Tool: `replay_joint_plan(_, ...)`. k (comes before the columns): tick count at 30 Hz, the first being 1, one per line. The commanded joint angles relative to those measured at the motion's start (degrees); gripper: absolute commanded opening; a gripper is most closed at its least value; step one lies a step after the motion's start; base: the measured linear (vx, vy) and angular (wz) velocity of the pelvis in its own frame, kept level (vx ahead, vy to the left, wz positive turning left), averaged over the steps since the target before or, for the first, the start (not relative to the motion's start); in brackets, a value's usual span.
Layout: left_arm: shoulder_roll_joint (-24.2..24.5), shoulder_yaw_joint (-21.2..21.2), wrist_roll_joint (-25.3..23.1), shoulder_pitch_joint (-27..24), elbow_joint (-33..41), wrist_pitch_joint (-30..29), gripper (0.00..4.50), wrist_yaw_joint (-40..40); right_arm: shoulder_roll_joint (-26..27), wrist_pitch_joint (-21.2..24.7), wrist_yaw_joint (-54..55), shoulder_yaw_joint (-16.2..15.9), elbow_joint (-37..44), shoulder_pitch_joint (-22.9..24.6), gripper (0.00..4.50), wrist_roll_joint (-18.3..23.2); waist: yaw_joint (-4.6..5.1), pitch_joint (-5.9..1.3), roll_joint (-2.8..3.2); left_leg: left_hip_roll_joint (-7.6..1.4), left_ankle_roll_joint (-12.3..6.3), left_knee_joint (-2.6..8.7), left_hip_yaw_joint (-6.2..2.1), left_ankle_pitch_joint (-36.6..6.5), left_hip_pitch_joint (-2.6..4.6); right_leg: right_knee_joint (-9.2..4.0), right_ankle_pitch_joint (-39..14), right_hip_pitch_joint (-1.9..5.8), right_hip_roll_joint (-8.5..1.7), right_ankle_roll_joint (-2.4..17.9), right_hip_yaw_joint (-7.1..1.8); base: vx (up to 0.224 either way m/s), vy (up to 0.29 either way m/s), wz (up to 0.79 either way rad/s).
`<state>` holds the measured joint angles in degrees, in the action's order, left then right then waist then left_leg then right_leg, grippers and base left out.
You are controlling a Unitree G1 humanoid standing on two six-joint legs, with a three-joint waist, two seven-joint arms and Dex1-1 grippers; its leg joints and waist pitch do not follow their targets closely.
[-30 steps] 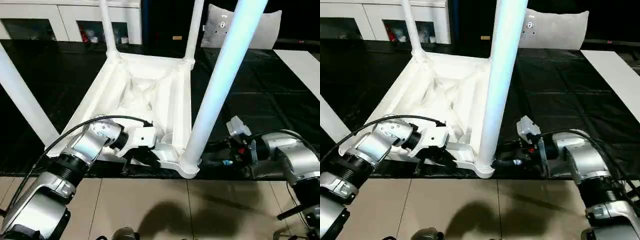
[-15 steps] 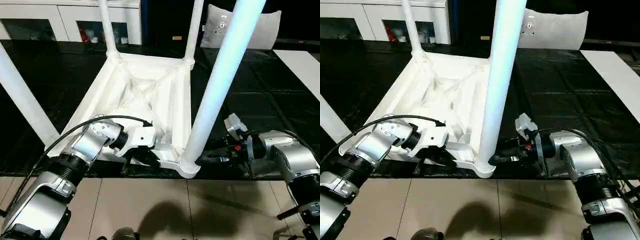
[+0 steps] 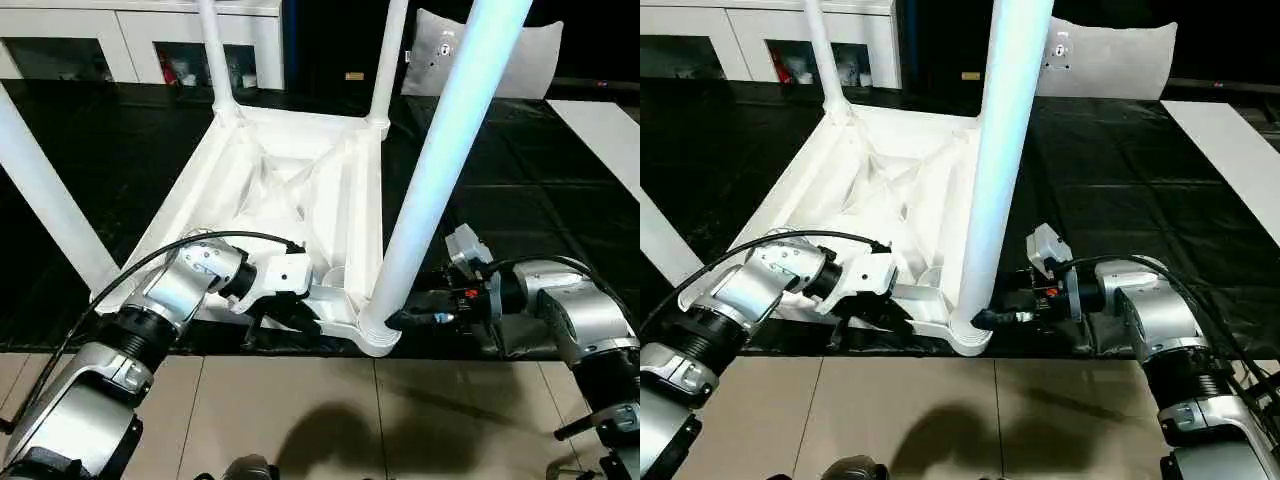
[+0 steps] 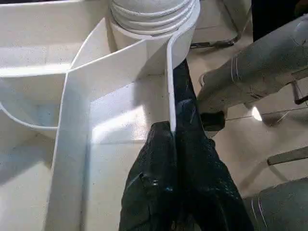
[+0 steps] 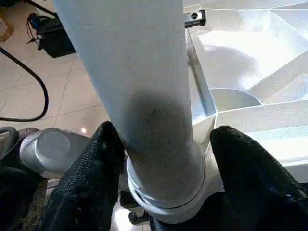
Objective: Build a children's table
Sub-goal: Rotate leg to tighten
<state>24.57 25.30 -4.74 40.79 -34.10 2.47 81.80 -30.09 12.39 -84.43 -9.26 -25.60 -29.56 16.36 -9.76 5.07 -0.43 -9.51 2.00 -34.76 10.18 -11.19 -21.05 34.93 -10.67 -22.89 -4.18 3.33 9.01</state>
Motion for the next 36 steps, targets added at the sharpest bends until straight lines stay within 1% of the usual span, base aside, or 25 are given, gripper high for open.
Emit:
replay_joint_plan(1,-0.6,2.5,-1.4,-0.1,-0.4,1.0,0.0,2.0,-0.1,0.7,-1.0,0.4,0.5,-0.8,2.89,1.0,0.46,-4.61,-0.39,-4.97,-5.26,3.74,-1.89,-5.7,0.51,-5.04,-15.4,3.67,-6.67,6.7,-4.99,0.0,0.0,0.0)
replay_joint_plan(3,-0.6,2.5,-1.4,-0.1,-0.4,1.0,0.0,1.9,0.1,0.7,-1.0,0.4,0.4,-0.9,2.89,1.0,0.46,-4.56,-0.41,-4.98,-5.34,3.73,-1.87,-5.7,0.5,-5.09,-15.4,3.64,-6.69,6.7,-5.0,0.0,0.0,0.0)
replay_joint_plan(5,-0.6,2.5,-1.4,-0.1,-0.4,1.0,0.0,1.9,0.3,0.7,-1.0,0.4,0.4,-1.0,2.59,1.1,0.44,-4.56,-0.37,-5.01,-5.2,3.77,-1.89,-5.8,0.52,-5.13,-15.9,3.64,-6.72,6.6,-4.99,0.0,0.0,0.0)
replay_joint_plan(9,-0.7,2.5,-1.4,-0.1,-0.4,0.9,0.0,1.9,0.9,1.1,-1.4,0.1,0.8,-1.0,2.42,1.6,0.43,-4.56,-0.39,-4.91,-5.21,3.74,-1.84,-5.8,0.44,-5.14,-16.0,3.65,-6.73,6.4,-5.01,0.0,0.0,0.0)
replay_joint_plan(11,-0.7,2.5,-1.4,-0.2,-0.5,1.0,0.0,1.9,1.2,1.5,-1.8,-0.4,1.4,-0.8,2.1,1.6,0.44,-4.57,-0.34,-4.99,-5.15,3.77,-1.9,-5.7,0.5,-5.15,-15.9,3.64,-6.69,6.4,-4.97,0.0,0.0,0.0)
replay_joint_plan(16,-0.7,2.4,-1.4,-0.2,-0.5,0.9,0.0,1.8,1.4,1.9,-2.1,-0.6,1.9,-0.5,2.0,1.8,0.51,-4.57,-0.44,-4.96,-5.17,3.76,-1.87,-5.6,0.48,-5.14,-15.8,3.62,-6.72,6.4,-5.01,0.0,0.0,0.0)
replay_joint_plan(19,-0.9,2.0,-0.9,-0.4,-0.2,0.0,0.0,1.5,1.4,3.6,-2.2,-0.3,3.3,0.3,1.94,3.0,0.5,-4.58,-0.46,-4.96,-5.24,3.77,-1.88,-5.3,0.45,-5.09,-15.6,3.68,-6.66,6.3,-5.02,0.0,0.0,0.0)
replay_joint_plan(21,-1.4,1.3,-0.3,-0.5,0.2,-1.7,0.0,0.8,1.7,5.2,-0.9,0.4,4.5,1.0,1.94,3.7,0.47,-4.54,-0.48,-4.96,-5.3,3.77,-1.85,-5.3,0.51,-5.12,-15.7,3.6,-6.67,6.2,-5.04,0.0,0.0,0.0)
replay_joint_plan(22,-2.4,0.1,0.7,-0.7,0.7,-4.8,0.0,-0.9,2.5,7.0,2.3,1.2,6.2,1.9,1.94,4.1,0.47,-4.45,-0.29,-4.99,-5.12,3.84,-1.88,-5.4,0.46,-5.15,-15.8,3.63,-6.66,6.1,-5.05,0.0,0.0,0.0)
replay_joint_plan(23,-3.2,-0.8,1.5,-0.8,1.2,-7.1,0.0,-2.1,3.1,8.1,5.0,1.7,7.4,2.5,1.94,4.0,0.43,-4.34,-0.32,-5.24,-4.88,3.97,-1.98,-5.4,0.62,-5.22,-16.0,3.51,-6.74,6.1,-5.13,0.0,0.0,0.0)
replay_joint_plan(24,-4.3,-1.9,1.9,-0.7,1.0,-9.3,0.0,-4.5,4.1,7.8,9.4,1.6,7.8,2.8,1.94,1.9,0.55,-4.36,-0.39,-5.06,-4.45,3.98,-2.0,-6.0,0.56,-5.31,-17.0,3.57,-6.86,6.0,-5.04,0.0,0.0,0.0)
replay_joint_plan(25,-5.1,-2.6,2.1,-0.6,0.9,-10.8,0.0,-6.3,4.8,7.6,12.4,1.6,8.0,3.0,1.94,0.4,0.75,-4.2,-0.46,-4.93,-4.06,4.04,-1.95,-6.6,0.54,-5.52,-18.2,3.54,-6.88,5.8,-5.0,0.0,0.0,0.0)
replay_joint_plan(26,-5.1,-2.6,2.1,-0.6,0.9,-10.8,0.0,-6.3,4.8,7.6,12.4,1.6,8.0,3.0,1.94,0.4,1.05,-4.04,-0.5,-4.63,-3.14,4.1,-2.01,-7.6,0.68,-6.02,-21.5,3.57,-6.91,4.9,-4.79,0.0,0.0,0.0)
replay_joint_plan(27,-6.7,-3.9,2.2,-0.6,0.7,-13.7,0.0,-10.1,7.1,8.7,19.4,2.4,8.1,2.9,1.93,-1.6,1.19,-3.87,-0.47,-4.47,-2.85,4.12,-1.97,-8.2,0.83,-6.36,-23.2,3.42,-6.88,4.3,-4.75,0.0,0.0,0.0)
replay_joint_plan(28,-6.9,-4.0,2.2,-0.6,0.6,-14.1,0.0,-10.5,7.4,8.8,20.1,2.5,8.1,2.9,1.93,-1.8,1.71,-3.62,-0.53,-4.2,-2.14,4.13,-1.94,-9.1,0.82,-6.86,-26.2,3.45,-6.84,3.3,-4.57,0.0,0.0,0.0)
replay_joint_plan(29,-8.8,-5.0,1.9,-0.7,0.7,-16.9,0.0,-14.8,11.1,12.3,29.8,4.4,7.9,2.1,1.91,-3.4,1.99,-3.44,-0.57,-4.14,-1.89,4.22,-2.06,-9.6,0.9,-7.2,-27.9,3.43,-6.89,2.7,-4.43,0.0,0.0,0.0)
replay_joint_plan(30,-9.4,-5.3,1.8,-0.8,0.7,-17.7,0.0,-15.9,12.2,13.3,32.6,5.0,7.7,1.8,1.9,-3.9,2.87,-3.22,-0.75,-3.98,-1.09,4.46,-2.34,-10.2,0.39,-7.35,-29.9,3.78,-6.64,1.4,-3.98,0.0,0.0,0.0)
replay_joint_plan(31,-11.1,-6.3,1.8,-0.6,1.3,-20.4,0.0,-18.8,14.5,15.1,39.7,6.4,6.9,0.8,1.89,-5.6,3.7,-3.27,-0.58,-4.01,-0.19,4.49,-2.55,-11.8,0.72,-8.01,-32.5,3.77,-6.82,-0.1,-3.57,0.0,0.0,0.0)
replay_joint_plan(32,-12.1,-7.0,2.1,-0.4,1.3,-21.6,0.0,-20.5,15.7,14.8,43.3,7.2,6.2,0.3,1.89,-6.5,4.47,-3.15,-0.37,-3.77,-0.09,4.24,-2.49,-13.3,1.26,-8.88,-34.3,3.69,-6.99,-0.9,-3.13,0.0,0.0,0.0)
replay_joint_plan(33,-13.7,-8.2,2.4,0.0,1.5,-23.7,0.0,-23.0,17.5,14.9,48.3,8.4,5.6,-0.4,1.89,-7.3,4.87,-3.27,-0.33,-3.82,-0.13,4.25,-2.5,-13.1,1.25,-8.92,-33.5,4.06,-7.2,-0.9,-3.13,0.0,0.0,0.0)
replay_joint_plan(34,-14.4,-8.7,2.6,0.1,1.6,-24.7,0.0,-24.2,18.3,14.9,50.3,8.9,5.5,-0.7,1.89,-7.5,5.41,-3.48,-0.07,-4.33,-0.17,4.57,-2.9,-12.8,0.64,-8.56,-30.8,4.57,-7.11,-0.5,-2.73,0.0,0.0,0.0)
replay_joint_plan(35,-15.9,-10.0,2.8,0.7,1.3,-25.8,0.0,-27.2,20.2,14.9,53.3,11.0,4.8,-1.3,1.89,-5.9,5.78,-3.9,0.06,-4.79,-0.72,4.73,-2.99,-12.0,0.57,-8.32,-26.5,4.75,-7.21,-0.1,-2.89,0.0,0.0,0.0)
replay_joint_plan(36,-16.5,-10.4,2.7,0.9,1.2,-26.1,0.0,-28.5,20.5,14.2,53.5,11.2,4.6,-1.4,1.89,-5.4,5.96,-3.87,-0.07,-4.87,-1.33,4.75,-2.89,-11.5,0.88,-8.1,-23.2,4.16,-7.12,1.3,-3.24,0.0,0.0,0.0)
